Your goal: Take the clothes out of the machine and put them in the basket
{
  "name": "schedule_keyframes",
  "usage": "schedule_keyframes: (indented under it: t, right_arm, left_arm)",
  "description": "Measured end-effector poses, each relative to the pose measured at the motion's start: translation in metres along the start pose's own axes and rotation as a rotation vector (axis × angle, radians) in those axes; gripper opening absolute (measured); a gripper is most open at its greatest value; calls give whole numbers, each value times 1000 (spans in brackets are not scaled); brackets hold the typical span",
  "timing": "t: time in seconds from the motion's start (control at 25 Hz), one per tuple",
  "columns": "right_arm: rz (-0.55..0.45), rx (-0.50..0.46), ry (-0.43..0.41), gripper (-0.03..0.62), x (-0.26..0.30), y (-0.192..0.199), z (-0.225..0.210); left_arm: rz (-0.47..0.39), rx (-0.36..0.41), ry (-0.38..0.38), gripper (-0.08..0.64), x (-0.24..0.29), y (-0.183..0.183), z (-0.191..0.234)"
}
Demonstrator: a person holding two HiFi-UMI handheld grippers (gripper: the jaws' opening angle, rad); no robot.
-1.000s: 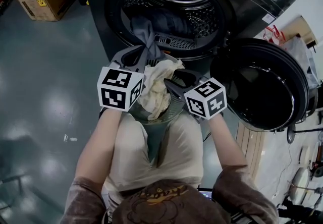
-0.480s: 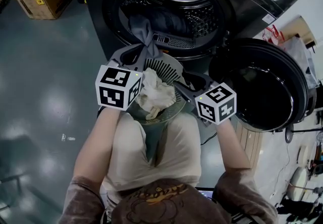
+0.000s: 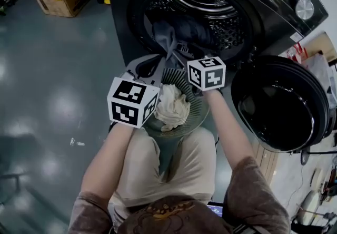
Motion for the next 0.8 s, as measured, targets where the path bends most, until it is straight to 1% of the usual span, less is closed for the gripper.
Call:
schedule_keyframes:
  t: [0.24, 0.36, 0.44, 0.52, 0.6, 0.64, 0.68, 0.72, 0.8]
  right_arm:
    - [70, -32, 47, 346, 85, -14, -26]
    - [131, -36, 78, 351, 116, -9, -38]
    - [164, -36, 80, 351, 127, -4, -42]
    - [176, -42, 50, 310, 131, -5, -40]
    - [189, -73, 27, 259, 133, -8, -35]
    - [197, -93, 29, 215, 132, -9, -32]
    - [205, -113, 46, 89, 132, -9, -30]
    - [212, -130, 65, 44, 130, -8, -28]
    - [220, -143, 79, 40, 128, -8, -26]
  left_arm:
    - [9, -4, -1, 6, -6, 0, 7]
    - [14, 3, 11, 6, -6, 1, 7]
    - [17, 6, 17, 6, -6, 2, 8]
    - [21, 3, 18, 6, -6, 3, 11]
    - [23, -2, 18, 6, -5, 3, 12]
    - [23, -2, 19, 6, -4, 3, 12]
    - [23, 0, 21, 6, -4, 3, 10]
    - [24, 4, 24, 6, -3, 4, 8]
    - [30, 16, 27, 6, -2, 4, 5]
Point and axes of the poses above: the fingertips, and each gripper's own axes: x forward along the fingers, z to its left, y out of its underside, the point moved 8 cm from there along -x, backward along the fingers, and after that the axes turned 6 degrees about -y, right-handed, at the moved point
